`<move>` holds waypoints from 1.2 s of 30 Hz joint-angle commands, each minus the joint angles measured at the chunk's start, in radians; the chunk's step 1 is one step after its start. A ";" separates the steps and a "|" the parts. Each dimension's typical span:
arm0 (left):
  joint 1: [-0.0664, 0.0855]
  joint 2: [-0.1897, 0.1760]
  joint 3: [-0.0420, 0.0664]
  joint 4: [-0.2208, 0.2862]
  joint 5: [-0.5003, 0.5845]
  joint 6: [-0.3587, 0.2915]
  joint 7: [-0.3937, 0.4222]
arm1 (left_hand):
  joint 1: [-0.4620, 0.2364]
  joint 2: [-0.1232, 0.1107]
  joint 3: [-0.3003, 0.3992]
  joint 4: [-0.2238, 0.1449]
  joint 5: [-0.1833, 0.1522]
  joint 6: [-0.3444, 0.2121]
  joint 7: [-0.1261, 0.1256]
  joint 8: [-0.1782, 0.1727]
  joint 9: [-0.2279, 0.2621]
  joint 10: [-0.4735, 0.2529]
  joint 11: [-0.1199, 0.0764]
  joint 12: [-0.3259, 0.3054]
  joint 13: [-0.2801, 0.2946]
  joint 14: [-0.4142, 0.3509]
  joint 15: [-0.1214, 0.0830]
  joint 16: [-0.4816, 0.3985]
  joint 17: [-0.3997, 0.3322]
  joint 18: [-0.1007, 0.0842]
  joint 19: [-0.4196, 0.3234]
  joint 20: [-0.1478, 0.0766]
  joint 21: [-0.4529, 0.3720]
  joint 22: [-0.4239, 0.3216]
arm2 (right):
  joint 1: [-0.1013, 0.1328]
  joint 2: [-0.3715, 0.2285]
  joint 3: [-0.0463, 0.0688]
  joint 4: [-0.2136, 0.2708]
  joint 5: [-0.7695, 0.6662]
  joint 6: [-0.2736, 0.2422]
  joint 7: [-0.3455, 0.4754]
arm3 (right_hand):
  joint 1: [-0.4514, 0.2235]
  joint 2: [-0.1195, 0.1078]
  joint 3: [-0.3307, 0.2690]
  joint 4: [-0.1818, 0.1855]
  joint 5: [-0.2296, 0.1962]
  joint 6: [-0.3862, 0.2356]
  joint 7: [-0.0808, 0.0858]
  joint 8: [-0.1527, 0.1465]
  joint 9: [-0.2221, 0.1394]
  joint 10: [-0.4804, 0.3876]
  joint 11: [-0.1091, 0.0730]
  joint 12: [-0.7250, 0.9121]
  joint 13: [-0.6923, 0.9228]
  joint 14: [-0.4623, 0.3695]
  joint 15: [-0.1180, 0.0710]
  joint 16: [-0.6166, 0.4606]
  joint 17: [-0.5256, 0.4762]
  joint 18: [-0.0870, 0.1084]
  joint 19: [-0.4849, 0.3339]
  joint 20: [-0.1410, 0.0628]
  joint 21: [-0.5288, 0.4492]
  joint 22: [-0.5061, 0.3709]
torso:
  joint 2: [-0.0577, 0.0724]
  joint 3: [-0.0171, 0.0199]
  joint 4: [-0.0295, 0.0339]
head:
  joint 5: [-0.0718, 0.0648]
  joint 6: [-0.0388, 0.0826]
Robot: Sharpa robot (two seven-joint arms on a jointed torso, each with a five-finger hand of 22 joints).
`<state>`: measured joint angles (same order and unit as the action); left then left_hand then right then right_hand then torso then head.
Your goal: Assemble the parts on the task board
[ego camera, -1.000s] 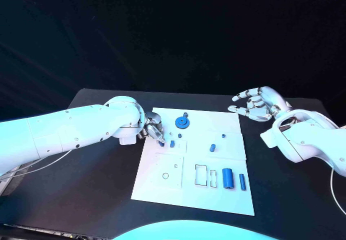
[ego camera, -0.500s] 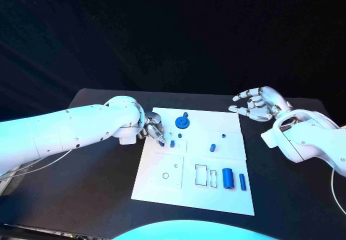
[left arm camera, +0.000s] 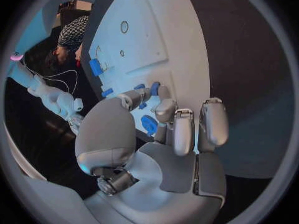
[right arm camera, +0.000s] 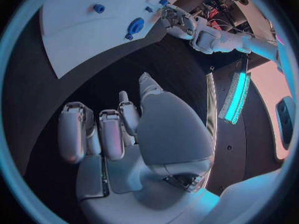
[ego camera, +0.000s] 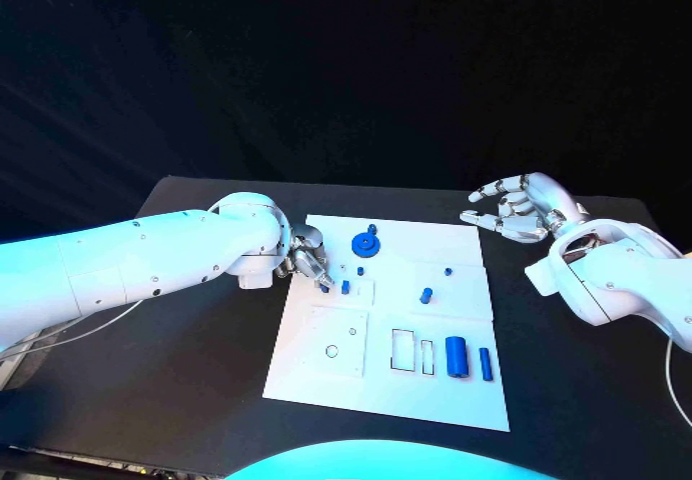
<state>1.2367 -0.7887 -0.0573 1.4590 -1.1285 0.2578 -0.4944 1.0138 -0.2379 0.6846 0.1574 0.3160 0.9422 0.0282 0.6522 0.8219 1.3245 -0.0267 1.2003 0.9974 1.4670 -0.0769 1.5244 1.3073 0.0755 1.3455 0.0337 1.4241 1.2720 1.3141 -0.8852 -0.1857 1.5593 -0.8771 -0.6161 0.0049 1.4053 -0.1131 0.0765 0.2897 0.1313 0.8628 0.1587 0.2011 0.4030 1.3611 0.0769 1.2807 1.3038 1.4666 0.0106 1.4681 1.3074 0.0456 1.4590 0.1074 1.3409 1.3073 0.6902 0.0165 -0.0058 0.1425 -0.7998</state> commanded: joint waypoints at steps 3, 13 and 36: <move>-0.005 0.001 -0.003 0.003 -0.002 0.034 0.001 | -0.012 0.000 -0.038 0.018 -0.004 0.004 0.009 -0.006 -0.002 -0.002 -0.005 -0.002 0.001 0.077 -0.007 0.001 0.163 -0.005 0.004 -0.003 -0.007 -0.001 | 0.000 0.000 0.000 0.000 -0.007 0.008 0.006 | -0.006 -0.001 -0.004 0.000 0.005 -0.007 0.002 0.003 -0.001 -0.007 -0.002 -0.006 0.000 0.058 -0.009 -0.006 0.082 0.006 -0.006 0.000 -0.004 0.160 | 0.000 0.0001 -0.0004 | 0.001 -0.001; -0.005 0.001 -0.003 -0.001 0.000 0.029 0.001 | -0.013 0.007 -0.072 0.044 -0.002 0.007 0.010 -0.010 -0.003 -0.002 -0.004 -0.002 0.002 0.077 -0.007 0.001 0.164 -0.005 0.004 -0.002 -0.008 -0.002 | 0.000 0.000 0.000 0.000 -0.008 0.007 0.006 | -0.007 -0.004 -0.005 0.000 0.005 -0.008 0.002 0.003 -0.002 -0.007 -0.001 -0.007 -0.001 0.058 -0.009 -0.007 0.081 0.006 -0.007 0.000 -0.005 0.160 | 0.000 0.0010 -0.0011 | 0.002 -0.001; -0.005 -0.021 0.009 0.009 0.023 -0.054 0.009 | -0.022 0.003 -0.249 0.135 -0.025 -0.001 0.017 -0.025 -0.002 -0.026 0.004 -0.031 -0.030 0.069 -0.001 -0.013 0.135 0.001 -0.014 0.002 -0.026 -0.027 | 0.000 -0.003 0.000 0.000 -0.008 0.006 0.006 | -0.011 -0.005 -0.007 0.001 0.005 -0.009 0.002 0.004 -0.002 -0.008 -0.001 -0.007 -0.001 0.057 -0.009 -0.008 0.080 0.006 -0.008 0.000 -0.008 0.159 | 0.000 0.0001 -0.0011 | -0.001 -0.001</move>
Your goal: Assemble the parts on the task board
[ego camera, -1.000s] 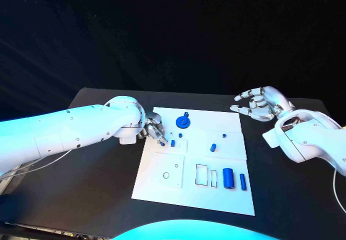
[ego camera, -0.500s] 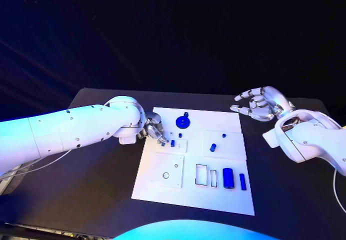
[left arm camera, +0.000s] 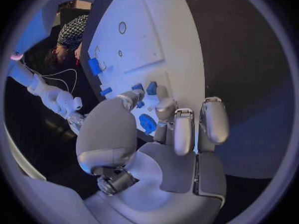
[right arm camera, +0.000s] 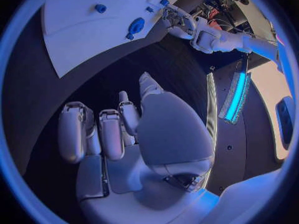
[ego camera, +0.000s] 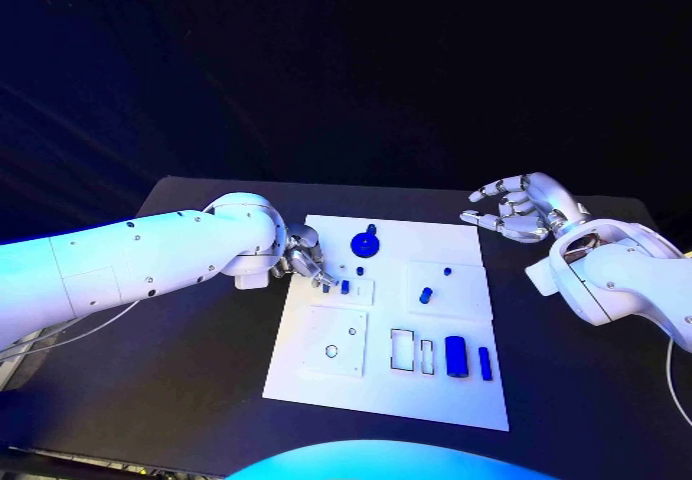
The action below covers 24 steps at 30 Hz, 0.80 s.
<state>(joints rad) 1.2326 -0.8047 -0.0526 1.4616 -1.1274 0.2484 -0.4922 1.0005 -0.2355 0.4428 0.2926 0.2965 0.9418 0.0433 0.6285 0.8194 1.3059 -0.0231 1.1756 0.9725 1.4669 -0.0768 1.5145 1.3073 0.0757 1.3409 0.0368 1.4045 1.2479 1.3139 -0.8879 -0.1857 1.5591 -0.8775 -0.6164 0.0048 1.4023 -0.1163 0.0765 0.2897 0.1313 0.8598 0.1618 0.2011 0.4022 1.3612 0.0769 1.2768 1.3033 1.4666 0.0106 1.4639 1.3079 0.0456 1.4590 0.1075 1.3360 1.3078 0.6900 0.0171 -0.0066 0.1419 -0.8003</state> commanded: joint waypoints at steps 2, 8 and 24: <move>-0.001 -0.012 0.010 0.012 0.051 -0.081 0.022 | -0.005 0.004 -0.020 -0.001 -0.005 -0.011 0.006 -0.005 0.001 -0.026 0.003 -0.027 -0.033 0.063 0.001 -0.014 0.114 0.007 -0.030 0.001 -0.023 -0.030 | 0.000 -0.001 0.000 0.000 -0.008 0.005 0.006 | -0.008 -0.002 -0.007 0.001 0.005 -0.006 -0.001 0.004 -0.001 -0.008 -0.001 -0.003 -0.001 0.057 -0.009 -0.003 0.080 0.006 -0.008 0.000 -0.003 0.159 | 0.000 -0.0006 -0.0004 | -0.001 0.000; 0.001 -0.037 0.030 0.026 0.177 -0.233 0.173 | 0.057 0.029 -0.074 -0.001 0.006 -0.153 0.068 -0.044 -0.014 -0.270 0.061 -0.253 -0.311 -0.057 0.051 -0.189 -0.166 0.067 -0.259 0.041 -0.226 -0.322 | 0.000 -0.001 0.000 0.000 -0.008 0.003 0.007 | -0.012 -0.002 -0.008 0.002 0.005 -0.006 -0.001 0.004 -0.001 -0.007 -0.001 -0.003 0.000 0.057 -0.009 -0.004 0.079 0.006 -0.007 0.000 -0.003 0.159 | -0.001 0.0006 0.0003 | -0.002 0.002; -0.026 0.006 0.010 0.038 -0.183 -0.520 0.553 | 0.386 -0.019 -0.097 -0.007 0.005 -0.260 0.144 -0.121 -0.207 -0.460 0.139 -0.478 -0.545 -0.298 0.121 -0.501 -0.586 0.107 -0.408 0.106 -0.512 -0.604 | -0.001 -0.001 0.000 -0.002 -0.011 -0.002 0.014 | 0.002 -0.002 0.001 -0.002 0.006 -0.008 -0.003 0.013 -0.002 -0.092 -0.004 -0.132 -0.116 0.033 -0.012 -0.064 0.001 0.026 -0.053 -0.001 -0.103 0.117 | 0.001 -0.0011 -0.0018 | -0.009 0.011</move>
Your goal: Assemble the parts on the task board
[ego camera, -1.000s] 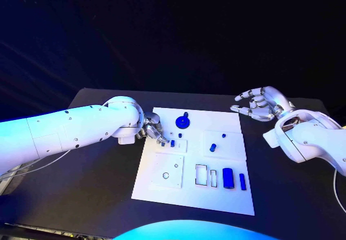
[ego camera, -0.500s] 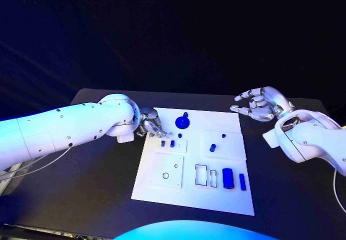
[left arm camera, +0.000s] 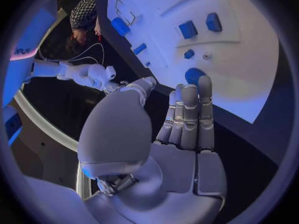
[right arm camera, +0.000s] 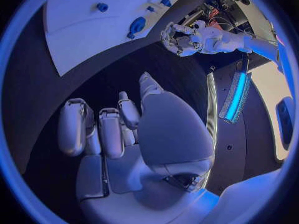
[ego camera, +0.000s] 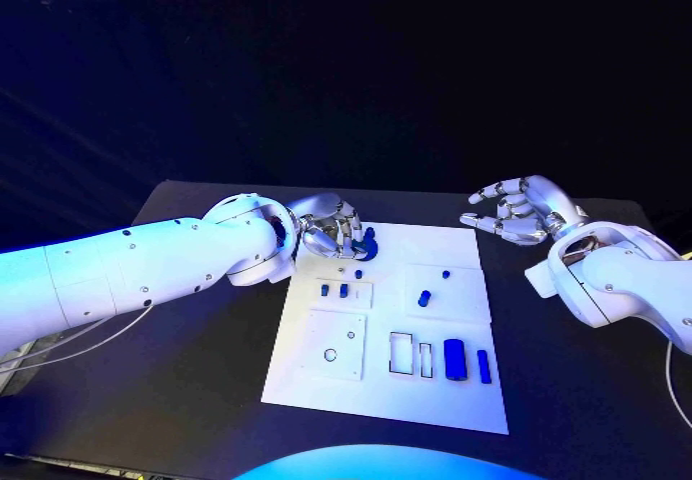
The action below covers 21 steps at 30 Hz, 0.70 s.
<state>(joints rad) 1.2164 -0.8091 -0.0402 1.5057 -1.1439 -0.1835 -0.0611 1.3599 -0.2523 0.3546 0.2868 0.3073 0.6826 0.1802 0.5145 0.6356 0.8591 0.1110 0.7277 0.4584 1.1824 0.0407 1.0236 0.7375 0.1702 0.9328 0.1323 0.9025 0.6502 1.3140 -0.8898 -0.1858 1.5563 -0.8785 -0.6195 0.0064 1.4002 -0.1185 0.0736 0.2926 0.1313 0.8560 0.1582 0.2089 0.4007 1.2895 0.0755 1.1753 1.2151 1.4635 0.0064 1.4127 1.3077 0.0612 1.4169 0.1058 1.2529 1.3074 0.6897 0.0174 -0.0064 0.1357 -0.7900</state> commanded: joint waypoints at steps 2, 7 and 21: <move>-0.018 0.022 -0.004 -0.015 -0.217 -0.080 0.127 | 0.058 -0.004 -0.008 -0.005 -0.005 -0.006 0.006 -0.018 -0.048 -0.020 0.006 -0.054 -0.058 -0.017 0.004 -0.007 -0.018 0.013 0.001 0.012 -0.015 -0.009 | -0.001 0.001 0.000 0.000 -0.011 0.001 0.013 | 0.004 0.000 0.004 -0.004 0.006 -0.005 0.000 0.005 -0.001 -0.024 -0.003 -0.037 -0.034 0.035 -0.008 -0.016 -0.002 0.011 -0.013 0.000 -0.025 0.115 | 0.001 -0.0006 -0.0007 | -0.003 0.001; -0.031 0.048 -0.009 -0.036 -0.330 -0.030 0.121 | 0.104 -0.009 -0.001 -0.009 -0.006 0.005 0.004 -0.033 -0.091 -0.028 0.007 -0.089 -0.100 -0.018 0.005 0.010 -0.014 0.012 0.002 0.012 -0.013 -0.006 | -0.001 0.002 0.000 0.002 -0.011 -0.001 0.015 | 0.003 0.000 0.007 -0.003 0.006 -0.009 0.000 0.008 -0.002 -0.062 -0.004 -0.105 -0.096 0.029 -0.009 -0.035 -0.022 0.015 -0.022 -0.001 -0.050 0.104 | 0.001 0.0003 -0.0004 | -0.003 0.001; -0.045 0.093 -0.016 -0.088 -0.433 0.097 0.073 | 0.129 -0.012 -0.008 -0.005 -0.005 0.023 0.004 -0.073 -0.163 -0.047 0.011 -0.135 -0.157 -0.034 0.009 0.041 -0.021 0.012 -0.011 0.017 -0.002 0.009 | -0.001 0.004 0.000 0.003 0.003 -0.048 0.044 | 0.000 -0.009 0.020 -0.003 0.006 -0.020 -0.004 0.029 -0.004 -0.195 -0.008 -0.424 -0.414 -0.036 -0.014 -0.265 -0.243 0.063 -0.126 -0.007 -0.365 -0.041 | 0.001 -0.0006 -0.0005 | -0.008 0.002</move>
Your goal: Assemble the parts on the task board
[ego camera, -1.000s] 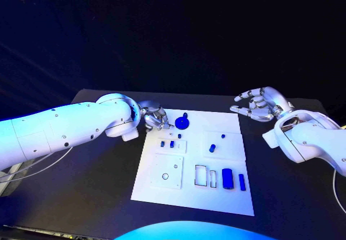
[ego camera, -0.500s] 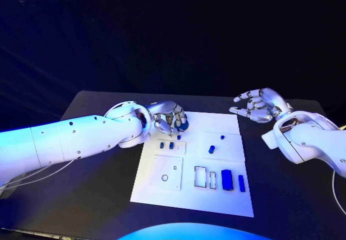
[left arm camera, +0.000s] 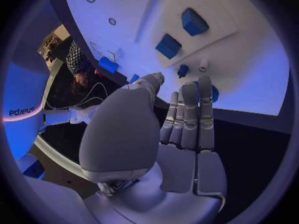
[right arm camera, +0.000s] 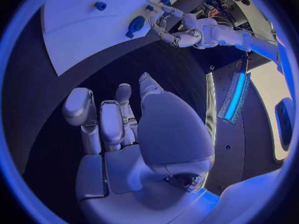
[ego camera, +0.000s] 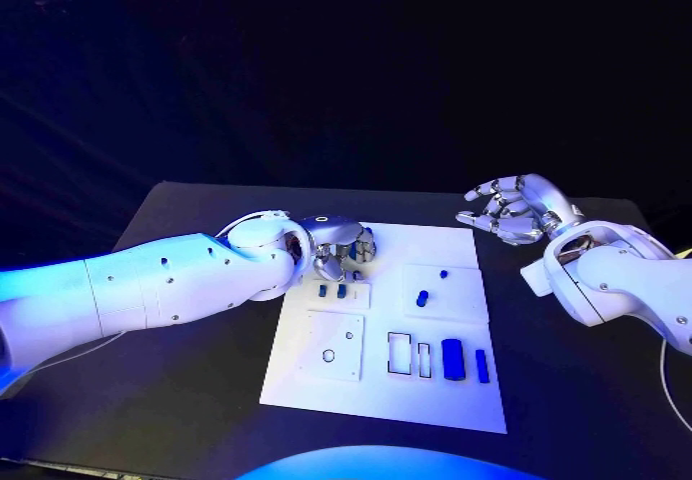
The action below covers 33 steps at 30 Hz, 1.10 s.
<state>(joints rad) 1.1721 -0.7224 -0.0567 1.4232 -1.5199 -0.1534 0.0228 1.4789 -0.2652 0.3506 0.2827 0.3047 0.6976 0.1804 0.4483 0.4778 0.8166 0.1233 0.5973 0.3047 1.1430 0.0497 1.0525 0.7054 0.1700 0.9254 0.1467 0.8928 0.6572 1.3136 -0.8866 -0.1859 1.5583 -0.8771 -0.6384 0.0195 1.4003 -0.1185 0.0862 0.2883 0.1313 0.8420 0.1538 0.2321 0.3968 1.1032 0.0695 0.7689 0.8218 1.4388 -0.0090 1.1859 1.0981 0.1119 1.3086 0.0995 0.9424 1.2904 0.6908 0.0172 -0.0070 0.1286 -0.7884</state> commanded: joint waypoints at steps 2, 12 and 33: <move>-0.002 0.011 0.000 -0.013 -0.062 0.072 -0.016 | 0.010 0.001 -0.006 -0.001 -0.003 0.009 0.004 -0.010 -0.010 -0.003 -0.001 -0.006 -0.006 0.006 0.000 0.017 0.012 0.012 -0.004 0.003 0.010 0.004 | 0.000 0.001 0.000 0.001 0.006 -0.038 0.037 | 0.000 -0.011 0.010 0.002 0.006 -0.008 0.001 0.009 -0.001 -0.012 -0.001 -0.035 -0.043 -0.028 0.002 -0.099 -0.084 0.024 -0.045 0.000 -0.141 -0.066 | 0.000 -0.0005 0.0004 | -0.001 0.000; -0.006 0.030 0.000 -0.047 -0.071 0.066 -0.026 | 0.019 0.010 -0.004 -0.002 -0.001 0.015 0.004 -0.021 -0.028 -0.001 -0.001 -0.010 -0.018 0.018 0.000 0.044 0.022 0.013 -0.004 0.003 0.020 0.012 | 0.000 0.001 0.000 0.002 0.024 -0.059 0.058 | 0.005 -0.017 0.031 0.001 0.006 -0.024 0.014 0.025 -0.004 -0.049 0.015 -0.165 -0.199 -0.136 0.019 -0.510 -0.349 0.070 -0.166 0.017 -0.582 -0.318 | 0.000 -0.0008 0.0003 | -0.002 0.000; -0.007 0.047 0.000 -0.063 -0.061 0.099 -0.028 | 0.051 0.039 0.089 -0.019 -0.008 0.173 -0.032 -0.025 -0.092 0.126 -0.034 -0.031 -0.075 0.123 -0.027 0.202 0.162 0.008 0.020 -0.018 0.113 0.097 | -0.003 0.011 0.000 -0.009 0.074 -0.031 0.081 | 0.006 -0.025 0.070 -0.001 0.005 -0.045 0.052 0.046 -0.021 -0.084 0.061 -0.352 -0.513 -0.213 0.074 -0.920 -0.450 0.069 -0.206 0.072 -0.830 -0.584 | 0.000 0.0004 0.0001 | 0.001 -0.003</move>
<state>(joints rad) 1.1664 -0.6784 -0.0562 1.3595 -1.5771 -0.0787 -0.0059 1.5217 -0.2223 0.4372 0.2603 0.3000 0.8702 0.1479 0.4270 0.3862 0.9417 0.0876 0.5702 0.2299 1.2663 0.0213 1.2560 0.8713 0.1700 0.9441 0.1247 1.0070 0.7569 1.3115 -0.8760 -0.1864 1.5496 -0.8194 -0.6829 0.0759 1.4045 -0.1334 0.1498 0.2855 0.1313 0.7977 0.1995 0.2746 0.3768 1.0169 0.1239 0.4199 0.3121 1.2304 0.0642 0.2694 0.6499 0.1704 1.1019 0.1652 0.1159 0.7097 0.6904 0.0177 -0.0064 0.1290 -0.7911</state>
